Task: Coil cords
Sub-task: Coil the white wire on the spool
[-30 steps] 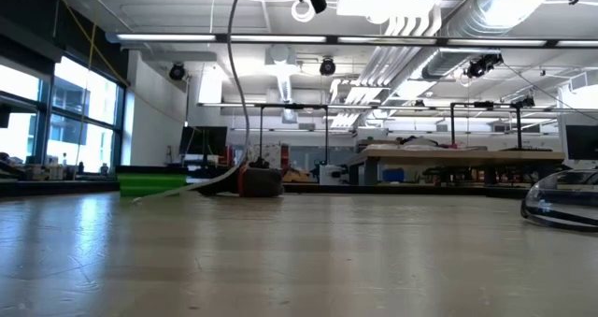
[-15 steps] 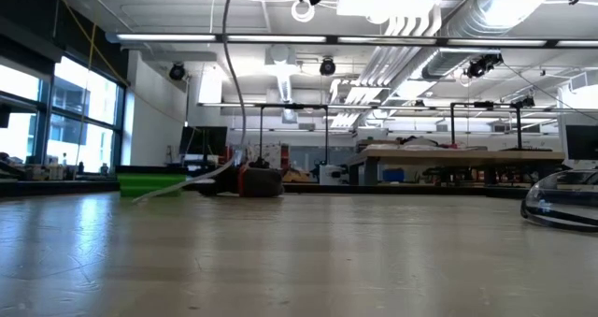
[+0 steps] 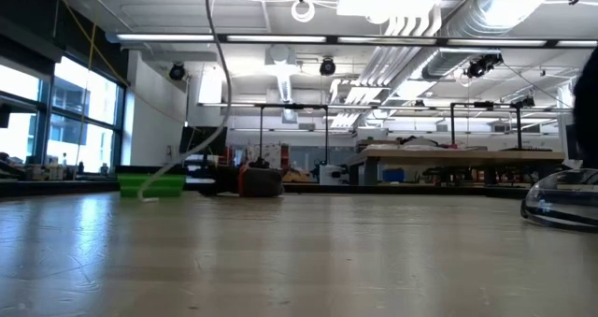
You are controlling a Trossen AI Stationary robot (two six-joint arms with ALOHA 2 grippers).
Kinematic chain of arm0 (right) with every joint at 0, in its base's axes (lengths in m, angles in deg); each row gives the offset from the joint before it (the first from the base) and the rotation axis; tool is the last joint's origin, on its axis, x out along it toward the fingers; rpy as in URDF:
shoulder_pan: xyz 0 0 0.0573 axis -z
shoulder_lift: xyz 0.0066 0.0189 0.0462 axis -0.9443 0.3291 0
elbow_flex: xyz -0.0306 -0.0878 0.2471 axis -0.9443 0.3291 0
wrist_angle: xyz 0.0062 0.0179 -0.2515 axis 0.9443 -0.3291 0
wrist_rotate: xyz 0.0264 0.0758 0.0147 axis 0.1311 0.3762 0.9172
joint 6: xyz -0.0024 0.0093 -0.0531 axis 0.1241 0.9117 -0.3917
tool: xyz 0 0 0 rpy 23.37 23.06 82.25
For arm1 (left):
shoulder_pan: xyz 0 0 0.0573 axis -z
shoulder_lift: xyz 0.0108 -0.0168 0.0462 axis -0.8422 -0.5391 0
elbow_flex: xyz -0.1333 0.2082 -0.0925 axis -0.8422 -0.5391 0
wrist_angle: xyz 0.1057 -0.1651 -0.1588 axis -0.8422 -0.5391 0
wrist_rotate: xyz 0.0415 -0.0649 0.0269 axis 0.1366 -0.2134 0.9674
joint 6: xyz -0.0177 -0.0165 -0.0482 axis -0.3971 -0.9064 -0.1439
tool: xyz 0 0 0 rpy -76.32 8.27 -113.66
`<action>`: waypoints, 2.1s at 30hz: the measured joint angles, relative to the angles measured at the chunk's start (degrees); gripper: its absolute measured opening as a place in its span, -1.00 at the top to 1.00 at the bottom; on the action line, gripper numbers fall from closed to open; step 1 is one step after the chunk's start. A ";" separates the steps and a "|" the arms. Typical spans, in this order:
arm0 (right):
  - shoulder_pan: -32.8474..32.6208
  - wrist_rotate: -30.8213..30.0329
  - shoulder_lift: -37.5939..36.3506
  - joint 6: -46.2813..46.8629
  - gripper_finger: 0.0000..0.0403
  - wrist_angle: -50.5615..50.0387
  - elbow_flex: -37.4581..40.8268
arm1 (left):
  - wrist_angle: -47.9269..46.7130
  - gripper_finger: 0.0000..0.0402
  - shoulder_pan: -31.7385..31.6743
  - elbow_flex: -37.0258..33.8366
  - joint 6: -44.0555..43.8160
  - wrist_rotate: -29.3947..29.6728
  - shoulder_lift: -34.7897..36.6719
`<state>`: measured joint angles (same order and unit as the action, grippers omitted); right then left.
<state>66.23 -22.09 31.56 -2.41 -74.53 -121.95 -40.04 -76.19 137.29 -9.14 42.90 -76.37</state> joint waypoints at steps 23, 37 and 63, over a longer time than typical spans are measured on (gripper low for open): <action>0.56 2.18 1.86 -4.46 1.00 14.51 0.00 | 6.08 1.00 4.73 0.00 -12.96 -0.74 -3.02; 0.80 2.14 4.02 -3.50 1.00 21.61 -0.02 | 6.12 1.00 13.31 0.00 -21.77 -3.63 -2.27; 5.75 6.08 4.04 -4.83 1.00 17.48 -0.02 | -19.34 1.00 11.05 0.00 -12.59 -5.58 7.17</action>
<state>71.98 -16.01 35.60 -7.24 -57.04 -121.97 -59.38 -65.14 137.29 -21.73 37.32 -69.19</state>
